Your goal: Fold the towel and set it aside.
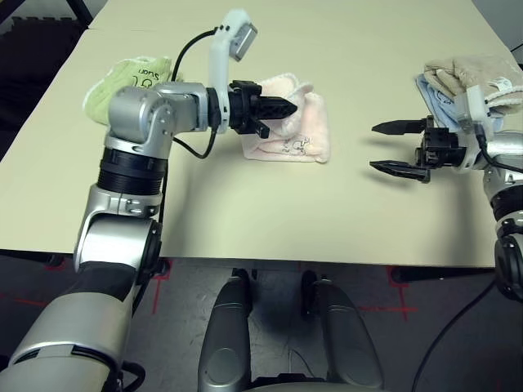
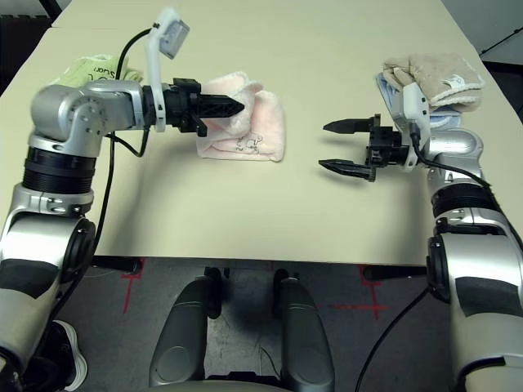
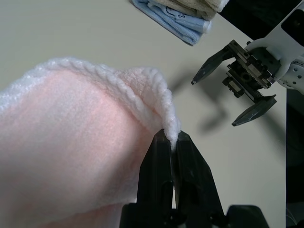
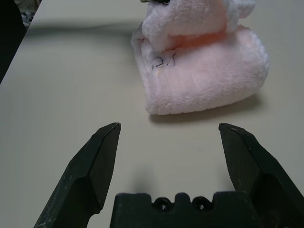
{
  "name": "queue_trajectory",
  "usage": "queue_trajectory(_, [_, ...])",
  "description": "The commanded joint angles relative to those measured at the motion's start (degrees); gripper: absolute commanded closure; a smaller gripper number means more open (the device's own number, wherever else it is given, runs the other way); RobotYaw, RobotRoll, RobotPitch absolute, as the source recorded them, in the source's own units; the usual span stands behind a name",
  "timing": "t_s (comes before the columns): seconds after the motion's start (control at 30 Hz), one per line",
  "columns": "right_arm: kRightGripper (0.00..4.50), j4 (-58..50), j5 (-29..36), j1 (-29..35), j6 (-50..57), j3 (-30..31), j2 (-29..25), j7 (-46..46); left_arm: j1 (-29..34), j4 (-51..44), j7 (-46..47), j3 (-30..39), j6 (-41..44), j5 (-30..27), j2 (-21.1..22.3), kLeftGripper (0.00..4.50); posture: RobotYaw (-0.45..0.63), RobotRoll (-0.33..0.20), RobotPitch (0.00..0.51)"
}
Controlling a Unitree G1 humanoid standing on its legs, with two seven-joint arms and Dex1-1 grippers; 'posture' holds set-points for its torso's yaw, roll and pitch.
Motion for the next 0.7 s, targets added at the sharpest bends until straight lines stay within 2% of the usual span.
queue_trajectory(0.03, [0.0,-0.63,1.25,2.08,0.76,-1.88,0.2,0.35,-0.1,0.44,-0.94,-0.51,-0.6,0.99,-0.67,4.45,0.07,0.0,0.236])
queue_trajectory(0.33, [0.0,-1.08,0.85,2.53,0.99,-3.25,-1.32,0.34,-1.95,-1.31,-4.33,-2.33,1.14,0.84,-1.45,4.45,0.06,0.0,0.236])
queue_trajectory(0.53, [0.0,-1.55,0.13,2.48,0.9,-2.71,-0.62,0.23,-4.02,0.3,-3.69,-1.93,0.38,1.19,-5.25,4.45,0.06,0.0,0.238])
queue_trajectory(0.7, [0.0,-1.82,-0.37,2.35,1.04,-2.6,-0.31,0.09,-4.03,3.16,-3.56,-3.25,-2.29,3.92,-6.68,4.45,0.06,0.0,0.238])
